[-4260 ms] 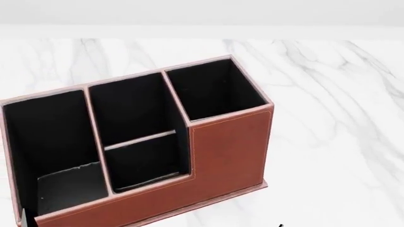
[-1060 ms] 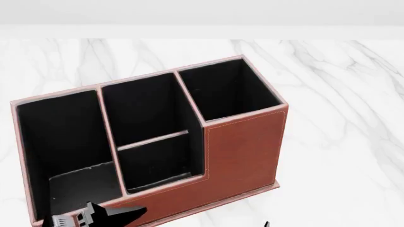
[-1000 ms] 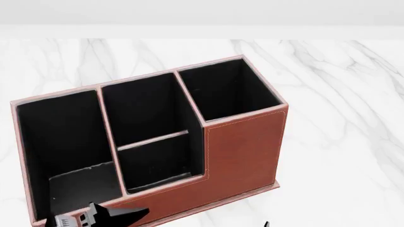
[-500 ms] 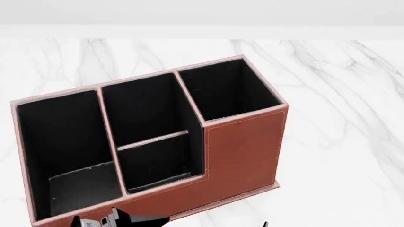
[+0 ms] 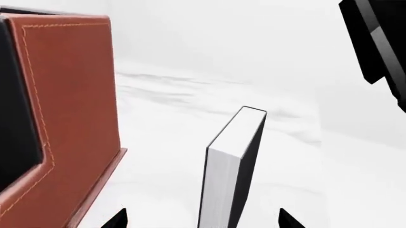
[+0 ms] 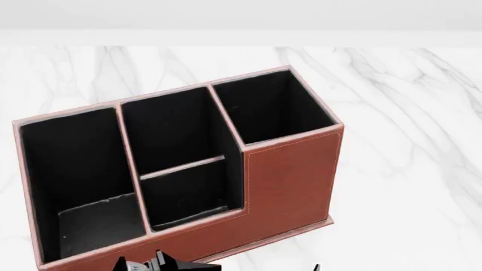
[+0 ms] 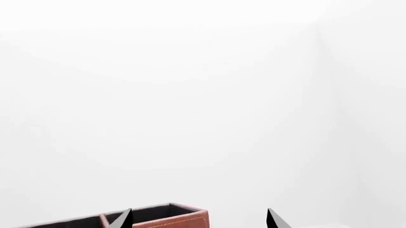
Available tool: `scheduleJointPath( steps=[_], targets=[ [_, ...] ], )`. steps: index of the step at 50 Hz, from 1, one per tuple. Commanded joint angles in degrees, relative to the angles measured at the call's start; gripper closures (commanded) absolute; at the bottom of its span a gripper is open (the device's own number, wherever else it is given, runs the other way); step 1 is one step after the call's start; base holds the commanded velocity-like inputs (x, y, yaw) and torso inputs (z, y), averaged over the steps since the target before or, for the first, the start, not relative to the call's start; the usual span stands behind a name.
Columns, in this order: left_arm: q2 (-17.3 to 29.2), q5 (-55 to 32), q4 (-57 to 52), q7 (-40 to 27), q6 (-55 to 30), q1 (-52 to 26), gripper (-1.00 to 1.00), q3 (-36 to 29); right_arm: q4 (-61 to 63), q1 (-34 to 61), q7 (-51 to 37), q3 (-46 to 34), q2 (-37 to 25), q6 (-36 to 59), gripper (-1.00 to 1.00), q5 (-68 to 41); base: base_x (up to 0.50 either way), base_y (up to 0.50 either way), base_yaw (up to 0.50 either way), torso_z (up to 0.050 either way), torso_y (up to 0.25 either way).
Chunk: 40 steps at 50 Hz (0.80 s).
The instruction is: Pick up the book and place it in the back compartment of the caddy.
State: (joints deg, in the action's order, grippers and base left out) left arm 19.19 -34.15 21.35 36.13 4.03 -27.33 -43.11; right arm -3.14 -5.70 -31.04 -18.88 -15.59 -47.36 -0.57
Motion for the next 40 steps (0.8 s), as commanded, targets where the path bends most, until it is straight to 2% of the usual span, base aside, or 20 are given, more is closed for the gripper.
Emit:
scheduleJointPath(
  steps=[1, 40],
  targets=[
    [-2.3, 1.2, 3.9, 0.4, -0.3, -1.9, -1.0, -1.0, 0.2, -0.1, -0.3, -0.1, -0.2, -0.1, -1.0, 0.1, 0.0, 0.0, 0.0, 0.0, 0.0],
    [-8.7, 4.2, 13.8, 1.4, 0.0, -6.6, -1.0, -3.8, 0.6, -0.2, -1.0, -0.6, -0.8, -0.2, -1.0, 0.0, 0.0, 0.0, 0.0, 0.0, 0.0]
  ],
)
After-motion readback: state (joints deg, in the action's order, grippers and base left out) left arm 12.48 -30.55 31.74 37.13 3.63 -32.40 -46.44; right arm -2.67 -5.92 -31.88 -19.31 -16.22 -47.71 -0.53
